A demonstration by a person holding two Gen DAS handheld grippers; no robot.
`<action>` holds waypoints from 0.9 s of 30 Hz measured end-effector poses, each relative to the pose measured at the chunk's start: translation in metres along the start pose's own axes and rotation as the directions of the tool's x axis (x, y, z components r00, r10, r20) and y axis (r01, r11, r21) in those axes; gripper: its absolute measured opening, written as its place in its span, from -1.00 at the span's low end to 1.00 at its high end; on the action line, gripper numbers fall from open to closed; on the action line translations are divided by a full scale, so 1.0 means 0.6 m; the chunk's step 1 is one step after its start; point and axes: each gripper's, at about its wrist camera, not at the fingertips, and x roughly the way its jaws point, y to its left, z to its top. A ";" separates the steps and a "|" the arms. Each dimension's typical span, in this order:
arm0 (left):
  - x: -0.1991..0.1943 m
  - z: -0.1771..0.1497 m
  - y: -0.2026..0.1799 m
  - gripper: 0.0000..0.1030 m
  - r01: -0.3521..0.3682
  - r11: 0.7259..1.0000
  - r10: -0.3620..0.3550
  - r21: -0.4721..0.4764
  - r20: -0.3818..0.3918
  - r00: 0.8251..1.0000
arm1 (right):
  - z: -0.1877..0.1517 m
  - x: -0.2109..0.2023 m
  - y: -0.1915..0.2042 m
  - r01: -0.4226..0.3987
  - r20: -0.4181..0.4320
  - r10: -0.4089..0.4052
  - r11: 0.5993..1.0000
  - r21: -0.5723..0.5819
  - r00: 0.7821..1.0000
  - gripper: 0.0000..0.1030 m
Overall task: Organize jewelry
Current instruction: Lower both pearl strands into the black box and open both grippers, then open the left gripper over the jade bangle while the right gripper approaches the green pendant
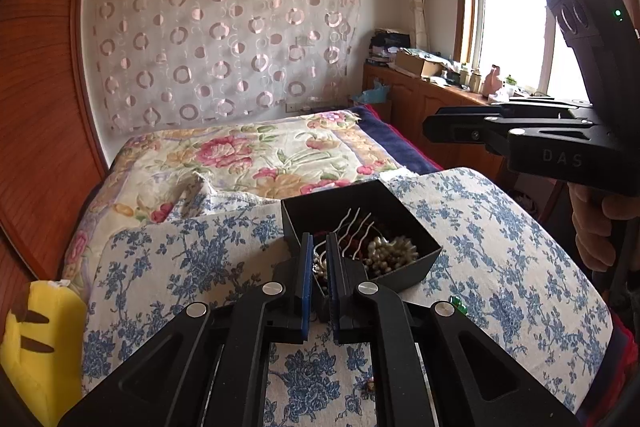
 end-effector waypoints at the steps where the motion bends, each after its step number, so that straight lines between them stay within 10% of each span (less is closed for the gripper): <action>1: 0.000 -0.002 0.000 -0.88 0.001 1.000 -0.001 -0.001 -0.002 1.000 | -0.004 -0.004 -0.002 -0.002 0.002 0.002 1.000 0.004 1.000 -0.52; 12: -0.007 -0.029 -0.010 -0.38 -0.004 1.000 0.004 0.011 -0.018 1.000 | -0.089 -0.012 -0.024 -0.003 -0.038 0.004 0.999 0.036 0.999 -0.52; 19: -0.012 -0.061 -0.017 0.36 0.002 1.000 -0.001 0.010 -0.045 0.999 | -0.172 -0.019 -0.029 0.019 -0.087 -0.013 0.997 0.072 0.996 -0.52; 27: -0.018 -0.109 -0.040 0.73 0.055 0.998 -0.055 0.000 -0.101 0.993 | -0.263 -0.038 -0.005 0.010 -0.111 0.003 0.994 0.110 0.994 -0.19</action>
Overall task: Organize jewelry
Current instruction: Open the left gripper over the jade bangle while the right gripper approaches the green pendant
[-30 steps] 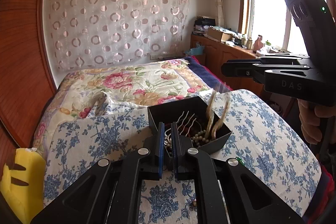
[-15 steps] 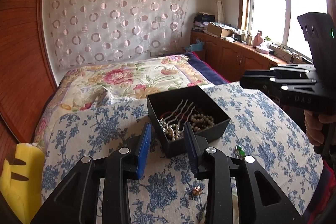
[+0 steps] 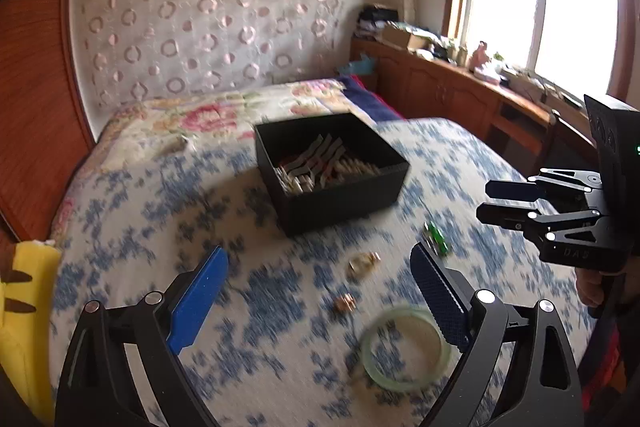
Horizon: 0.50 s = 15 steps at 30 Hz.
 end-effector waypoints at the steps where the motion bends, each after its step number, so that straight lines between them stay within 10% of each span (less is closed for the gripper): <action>1: 0.000 -0.005 -0.005 0.73 0.003 1.000 -0.003 0.003 -0.006 1.000 | -0.010 -0.002 0.003 -0.005 -0.002 0.005 1.000 0.006 1.000 -0.19; 15: 0.033 -0.073 -0.061 0.77 0.075 0.996 -0.069 0.039 -0.147 0.987 | -0.074 -0.006 0.009 0.005 -0.039 -0.003 0.999 0.045 0.999 -0.19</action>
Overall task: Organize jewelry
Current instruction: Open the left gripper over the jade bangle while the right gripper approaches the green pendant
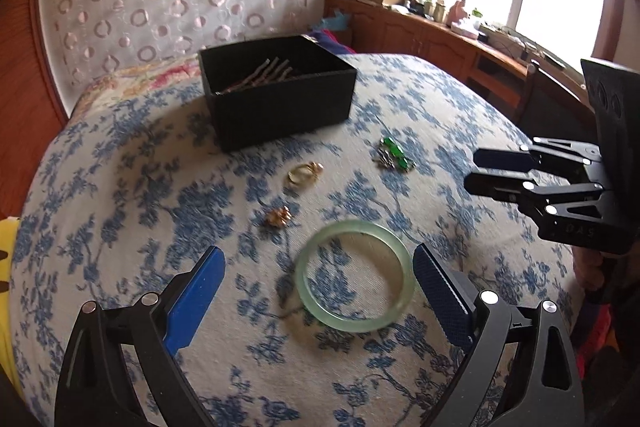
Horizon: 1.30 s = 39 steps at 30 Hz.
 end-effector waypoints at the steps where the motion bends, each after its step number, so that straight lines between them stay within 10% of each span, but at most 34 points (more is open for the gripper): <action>1: 0.002 -0.002 -0.003 0.77 0.002 1.000 -0.002 0.007 -0.007 1.000 | -0.001 0.002 0.001 0.004 0.000 -0.004 1.000 -0.002 1.000 -0.19; 18: 0.036 -0.007 -0.035 0.77 -0.035 0.993 0.046 0.113 -0.097 0.994 | -0.001 0.013 0.002 0.021 -0.015 -0.022 1.000 -0.009 1.000 -0.19; 28: 0.026 -0.010 -0.034 0.34 -0.019 0.993 0.028 0.116 -0.071 0.997 | 0.002 0.017 0.007 0.015 -0.021 -0.015 1.000 -0.020 1.000 -0.19; 39: -0.006 -0.008 -0.016 0.34 -0.008 0.998 0.008 0.060 -0.002 1.000 | 0.039 0.045 -0.007 -0.018 -0.039 0.017 1.000 -0.012 0.999 -0.27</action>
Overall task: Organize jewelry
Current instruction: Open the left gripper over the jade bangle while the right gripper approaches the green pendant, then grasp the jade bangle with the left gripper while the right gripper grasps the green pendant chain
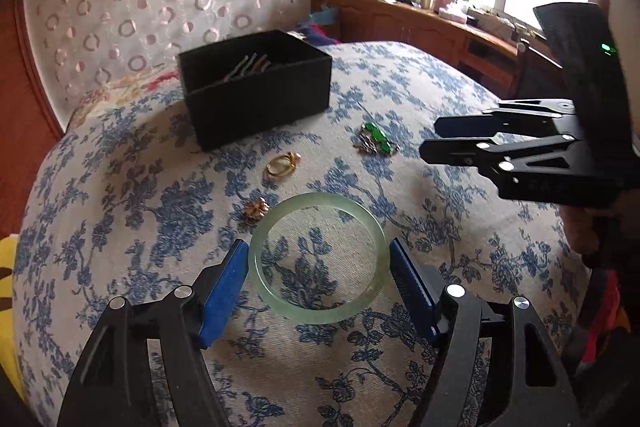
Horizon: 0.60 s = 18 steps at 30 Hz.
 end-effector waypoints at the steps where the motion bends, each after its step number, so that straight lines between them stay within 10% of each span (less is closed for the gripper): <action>1: -0.002 0.001 0.002 0.33 0.000 1.000 0.001 -0.005 0.005 1.000 | 0.004 0.004 -0.001 0.000 -0.004 0.000 1.000 0.000 1.000 -0.32; 18: -0.015 0.002 0.014 0.34 0.003 0.999 -0.001 -0.041 0.036 0.999 | 0.049 0.063 -0.016 0.100 -0.071 -0.098 0.995 0.017 0.993 -0.70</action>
